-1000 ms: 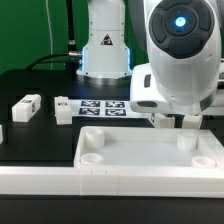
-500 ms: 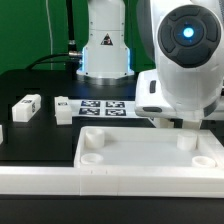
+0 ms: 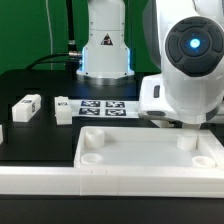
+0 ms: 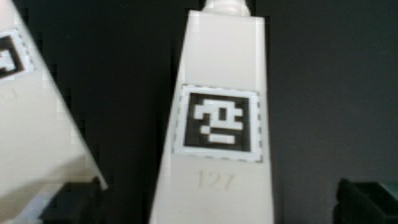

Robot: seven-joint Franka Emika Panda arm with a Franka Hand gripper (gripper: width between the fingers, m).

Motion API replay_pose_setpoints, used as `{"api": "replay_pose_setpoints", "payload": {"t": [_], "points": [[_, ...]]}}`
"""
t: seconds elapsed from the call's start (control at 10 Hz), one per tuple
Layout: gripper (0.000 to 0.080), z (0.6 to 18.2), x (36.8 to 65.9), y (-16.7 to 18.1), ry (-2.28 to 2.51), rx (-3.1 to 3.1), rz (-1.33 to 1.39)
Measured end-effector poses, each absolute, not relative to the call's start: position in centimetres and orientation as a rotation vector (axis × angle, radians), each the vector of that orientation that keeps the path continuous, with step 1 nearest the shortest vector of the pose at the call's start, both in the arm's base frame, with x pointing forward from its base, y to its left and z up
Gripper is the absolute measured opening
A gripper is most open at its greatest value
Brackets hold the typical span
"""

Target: Assemble desk

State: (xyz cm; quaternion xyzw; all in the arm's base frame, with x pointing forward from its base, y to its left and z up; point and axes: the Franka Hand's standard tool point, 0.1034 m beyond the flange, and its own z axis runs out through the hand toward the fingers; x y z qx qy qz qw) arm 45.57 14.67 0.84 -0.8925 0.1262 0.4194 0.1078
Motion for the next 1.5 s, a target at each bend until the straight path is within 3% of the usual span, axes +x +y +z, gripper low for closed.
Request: {"api": "replay_pose_setpoints", "payload": {"t": [0.1, 0.2, 0.3, 0.4, 0.5, 0.8, 1.2, 1.5], "points": [[0.0649, 0.8, 45.6, 14.7, 0.371, -2.626, 1.235], [0.0539, 0.8, 45.5, 14.7, 0.370, -2.626, 1.236], [0.0372, 0.8, 45.5, 14.7, 0.370, -2.626, 1.236], [0.0372, 0.8, 45.5, 14.6, 0.370, -2.625, 1.236], [0.0288, 0.8, 45.5, 14.6, 0.370, -2.625, 1.235], [0.0288, 1.2, 46.0, 14.1, 0.376, -2.627, 1.219], [0.0288, 7.0, 49.7, 11.8, 0.291, -2.598, 1.172], [0.0290, 6.8, 50.5, 11.8, 0.262, -2.613, 1.111]]}}
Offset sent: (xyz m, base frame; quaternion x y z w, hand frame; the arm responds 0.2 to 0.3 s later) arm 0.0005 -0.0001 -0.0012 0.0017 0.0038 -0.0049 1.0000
